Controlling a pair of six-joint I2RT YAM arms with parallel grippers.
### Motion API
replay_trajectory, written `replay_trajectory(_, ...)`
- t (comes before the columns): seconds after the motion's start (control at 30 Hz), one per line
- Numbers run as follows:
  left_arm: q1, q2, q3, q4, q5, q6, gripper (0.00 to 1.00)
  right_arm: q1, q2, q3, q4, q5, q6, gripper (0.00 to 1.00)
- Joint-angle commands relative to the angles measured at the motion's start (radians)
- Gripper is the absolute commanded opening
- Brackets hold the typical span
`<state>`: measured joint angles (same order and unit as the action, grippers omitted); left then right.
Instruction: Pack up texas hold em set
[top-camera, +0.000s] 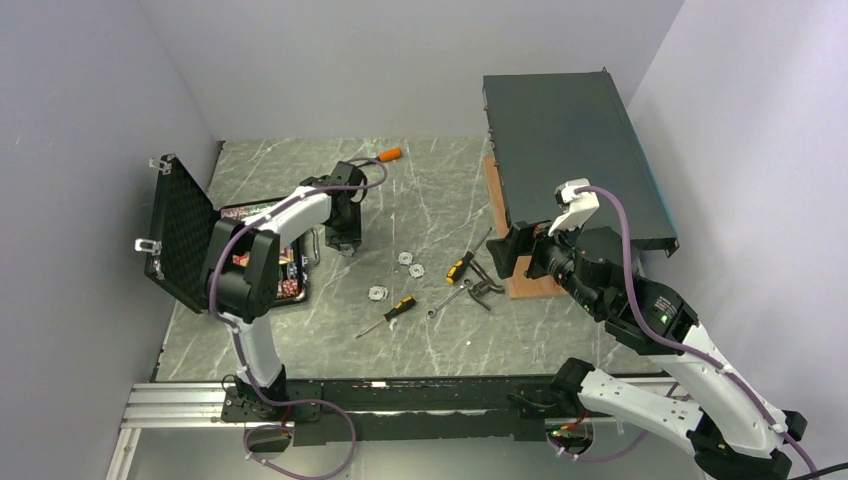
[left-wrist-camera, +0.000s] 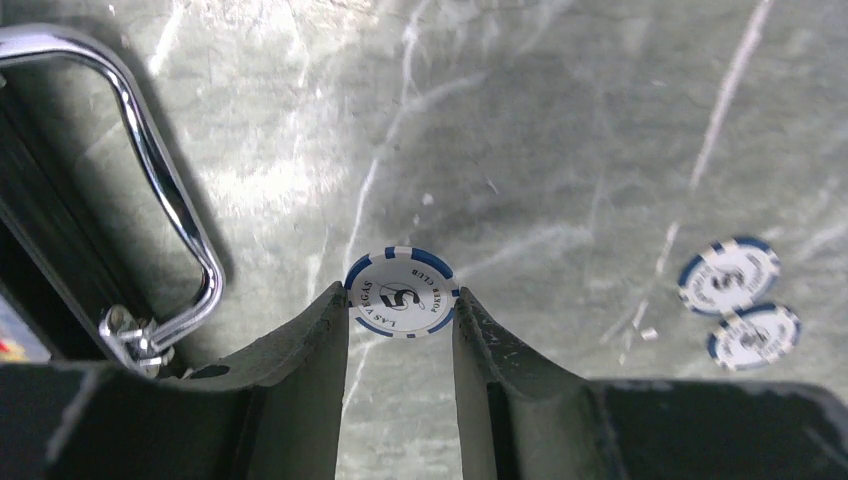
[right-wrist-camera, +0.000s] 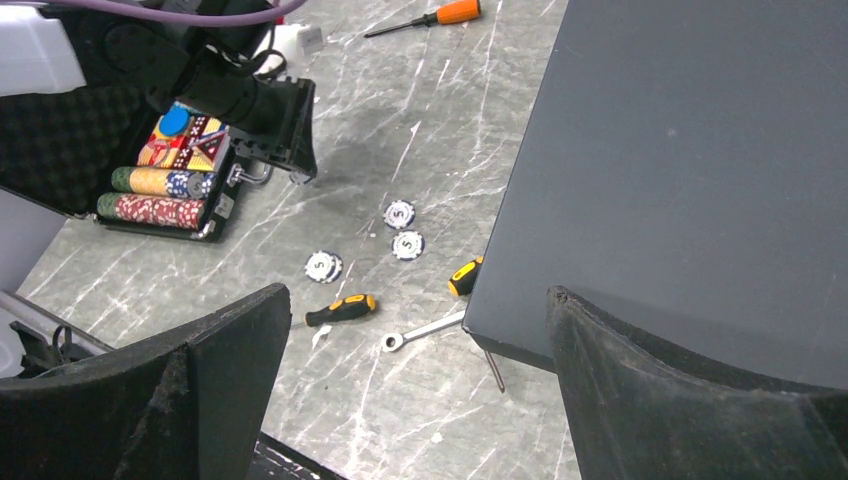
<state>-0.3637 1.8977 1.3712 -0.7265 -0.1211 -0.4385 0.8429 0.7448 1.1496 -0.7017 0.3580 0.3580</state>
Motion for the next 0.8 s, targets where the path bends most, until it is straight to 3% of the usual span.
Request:
replay_trajectory(0.0, -0.045, -0.122, -0.033, -0.018, 0.009, 0.004, 0.33, -0.002, 0.001, 0.022, 0.024, -0.004, -0.007, 1.0)
replay_trajectory(0.47, -0.33, -0.222, -0.178, -0.011, -0.016, -0.111, 0.33, -0.001, -0.007, 0.005, 0.033, -0.017, 0.007, 1.0)
replay_trajectory(0.77, -0.367, -0.157, -0.185, -0.008, -0.066, -0.113, 0.34, -0.002, -0.018, 0.001, 0.027, -0.021, 0.014, 1.0)
